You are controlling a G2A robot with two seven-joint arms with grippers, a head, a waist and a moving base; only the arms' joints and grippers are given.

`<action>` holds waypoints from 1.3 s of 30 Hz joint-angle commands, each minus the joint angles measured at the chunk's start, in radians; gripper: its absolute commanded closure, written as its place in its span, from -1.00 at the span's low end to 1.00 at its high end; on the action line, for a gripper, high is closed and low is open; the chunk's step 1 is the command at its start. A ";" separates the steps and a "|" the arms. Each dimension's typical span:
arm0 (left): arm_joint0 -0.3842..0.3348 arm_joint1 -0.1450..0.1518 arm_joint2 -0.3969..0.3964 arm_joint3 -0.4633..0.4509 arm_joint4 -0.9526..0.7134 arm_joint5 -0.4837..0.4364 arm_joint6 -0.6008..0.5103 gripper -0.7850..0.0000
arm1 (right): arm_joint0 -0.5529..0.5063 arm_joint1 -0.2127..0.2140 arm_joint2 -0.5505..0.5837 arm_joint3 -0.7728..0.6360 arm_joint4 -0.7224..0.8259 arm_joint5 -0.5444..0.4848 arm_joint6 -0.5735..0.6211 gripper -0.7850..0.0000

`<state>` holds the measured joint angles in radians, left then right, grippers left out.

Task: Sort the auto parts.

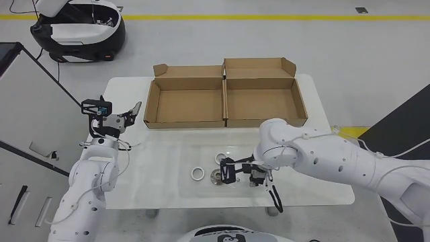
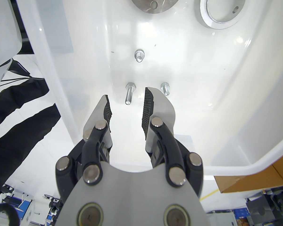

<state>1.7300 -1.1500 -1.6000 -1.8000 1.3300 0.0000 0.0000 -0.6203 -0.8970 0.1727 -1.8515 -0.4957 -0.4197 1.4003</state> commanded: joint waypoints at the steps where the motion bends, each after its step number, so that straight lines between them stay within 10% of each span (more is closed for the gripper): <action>1: 0.000 0.000 0.000 0.000 0.000 0.000 0.000 -1.00 | -0.004 0.002 0.002 0.000 -0.002 0.001 0.001 0.15; 39: 0.000 0.000 0.000 0.000 0.000 0.000 0.000 -1.00 | -0.036 -0.024 -0.003 0.064 -0.029 -0.027 -0.027 0.39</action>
<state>1.7300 -1.1500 -1.6000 -1.8000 1.3300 0.0000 0.0000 -0.6562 -0.9201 0.1700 -1.7890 -0.5236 -0.4469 1.3731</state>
